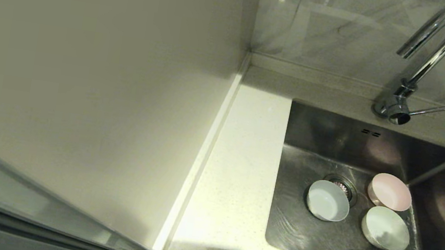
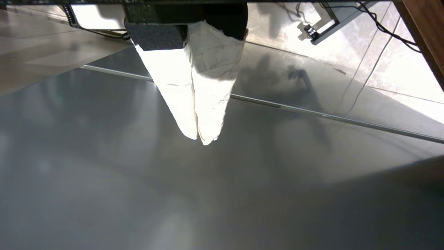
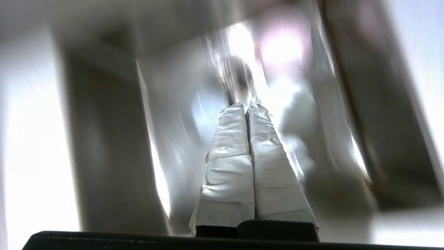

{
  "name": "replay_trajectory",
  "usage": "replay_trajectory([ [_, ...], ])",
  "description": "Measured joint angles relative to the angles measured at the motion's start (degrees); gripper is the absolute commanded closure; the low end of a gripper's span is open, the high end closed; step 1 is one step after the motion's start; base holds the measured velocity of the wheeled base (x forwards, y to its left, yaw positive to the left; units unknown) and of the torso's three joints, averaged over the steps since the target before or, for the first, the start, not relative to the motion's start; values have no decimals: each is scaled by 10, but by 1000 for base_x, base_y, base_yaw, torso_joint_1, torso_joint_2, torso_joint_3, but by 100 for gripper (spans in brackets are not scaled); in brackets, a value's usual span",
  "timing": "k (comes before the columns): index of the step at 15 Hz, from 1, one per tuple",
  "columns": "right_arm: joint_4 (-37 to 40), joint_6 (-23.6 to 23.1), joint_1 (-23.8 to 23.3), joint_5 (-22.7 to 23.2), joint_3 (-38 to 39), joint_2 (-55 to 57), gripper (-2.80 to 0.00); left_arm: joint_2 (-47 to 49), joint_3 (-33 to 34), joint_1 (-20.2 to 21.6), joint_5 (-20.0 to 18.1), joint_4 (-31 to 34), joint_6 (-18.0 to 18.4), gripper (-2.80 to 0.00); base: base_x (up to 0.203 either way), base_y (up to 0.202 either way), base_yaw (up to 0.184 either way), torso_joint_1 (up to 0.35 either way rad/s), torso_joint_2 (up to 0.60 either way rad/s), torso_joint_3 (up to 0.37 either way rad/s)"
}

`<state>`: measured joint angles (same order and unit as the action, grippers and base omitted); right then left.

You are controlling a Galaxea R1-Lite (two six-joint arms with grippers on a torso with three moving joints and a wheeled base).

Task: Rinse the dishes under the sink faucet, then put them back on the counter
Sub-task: Put a bowl back to the table from the sink

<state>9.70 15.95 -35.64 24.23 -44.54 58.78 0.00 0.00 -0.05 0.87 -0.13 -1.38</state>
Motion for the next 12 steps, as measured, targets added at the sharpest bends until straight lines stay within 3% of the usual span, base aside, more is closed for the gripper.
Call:
replay_trajectory([
  [2, 65, -31, -7, -12, 17, -20, 0, 0, 0, 0, 0, 0, 0, 0, 0, 0, 0, 0, 0, 0],
  [7, 66, -32, 27, -130, 45, -26, 0, 0, 0, 0, 0, 0, 0, 0, 0, 0, 0, 0, 0, 0],
  [12, 57, -45, 80, -148, -3, 33, 0, 0, 0, 0, 0, 0, 0, 0, 0, 0, 0, 0, 0, 0],
])
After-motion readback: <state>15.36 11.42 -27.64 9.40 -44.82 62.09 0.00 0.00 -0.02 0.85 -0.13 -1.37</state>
